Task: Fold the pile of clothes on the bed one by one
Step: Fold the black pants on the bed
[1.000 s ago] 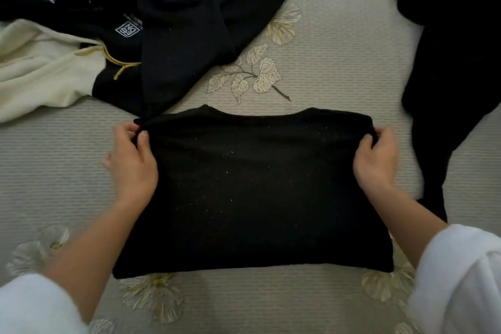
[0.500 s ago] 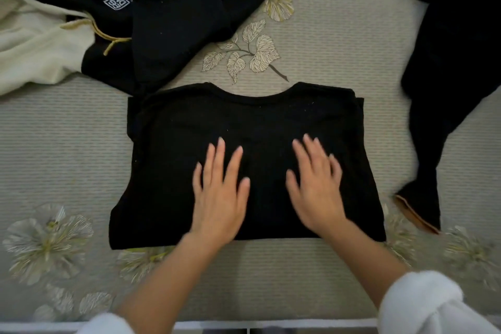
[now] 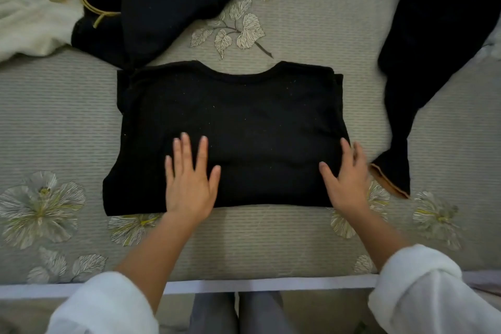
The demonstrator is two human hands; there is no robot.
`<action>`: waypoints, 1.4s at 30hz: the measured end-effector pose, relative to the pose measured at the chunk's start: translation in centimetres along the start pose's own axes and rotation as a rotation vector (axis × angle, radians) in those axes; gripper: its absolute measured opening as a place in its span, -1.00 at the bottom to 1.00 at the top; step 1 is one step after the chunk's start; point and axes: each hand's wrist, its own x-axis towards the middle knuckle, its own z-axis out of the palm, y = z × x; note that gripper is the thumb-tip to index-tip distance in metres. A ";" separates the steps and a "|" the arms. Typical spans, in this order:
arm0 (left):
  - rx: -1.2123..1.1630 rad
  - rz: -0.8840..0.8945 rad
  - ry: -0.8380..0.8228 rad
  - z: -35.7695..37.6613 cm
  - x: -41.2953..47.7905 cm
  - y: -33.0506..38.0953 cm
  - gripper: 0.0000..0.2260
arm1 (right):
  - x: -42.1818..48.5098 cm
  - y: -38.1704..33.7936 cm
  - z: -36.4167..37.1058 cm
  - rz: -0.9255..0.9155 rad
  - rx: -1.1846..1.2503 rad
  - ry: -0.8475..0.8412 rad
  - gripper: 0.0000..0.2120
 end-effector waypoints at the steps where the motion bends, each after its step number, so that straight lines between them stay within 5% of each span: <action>1: 0.015 0.081 0.007 0.1 -0.4 0.8 -0.43 | 0.1 -0.2 -0.4 0.082 0.127 0.044 -0.34; 6: 0.098 0.231 -0.148 1.6 -1.3 3.6 -0.49 | 1.7 -1.4 -2.8 0.479 0.591 -0.060 -0.32; 10: 0.096 0.179 -0.291 0.7 -0.7 4.3 -0.46 | 2.6 -3.6 -5.7 0.512 0.758 -0.276 -0.60; 13: 0.046 0.185 -0.450 -1.1 0.0 4.4 -0.42 | 2.5 -5.9 -8.0 0.453 0.852 -0.510 -0.61; 16: -0.305 0.130 -0.520 -3.0 0.4 4.3 -0.48 | 1.6 -9.4 -9.0 0.319 0.954 -0.674 -0.59; 19: -0.951 -0.127 -0.409 -5.0 0.0 3.1 -0.61 | 0.2 -14.2 -8.2 0.170 0.900 -0.693 -0.65; 22: -1.357 -0.409 -0.308 -6.8 -0.6 0.3 -0.70 | -1.8 -19.7 -6.2 0.060 0.803 -0.698 -0.69; 27: -1.706 -0.656 -0.242 -8.4 -1.2 -6.7 -0.65 | -5.3 -27.8 0.3 -0.059 0.760 -0.635 -0.76; 30: -1.819 -0.687 -0.234 -8.8 -1.6 -10.3 -0.59 | -6.9 -30.4 5.4 -0.134 0.662 -0.729 -0.50; 34: -1.708 -0.727 -0.259 -8.4 -2.1 -13.1 -0.59 | -8.3 -29.5 9.0 -0.149 0.461 -0.795 -0.50; 38: -1.330 -0.626 -0.126 -7.8 -1.8 -12.8 -0.81 | -8.2 -25.7 8.6 -0.094 0.522 -0.497 -0.79; 42: -0.992 -0.529 0.084 -7.0 -2.3 -12.1 -0.76 | -6.9 -21.3 7.3 -0.053 0.418 -0.257 -0.83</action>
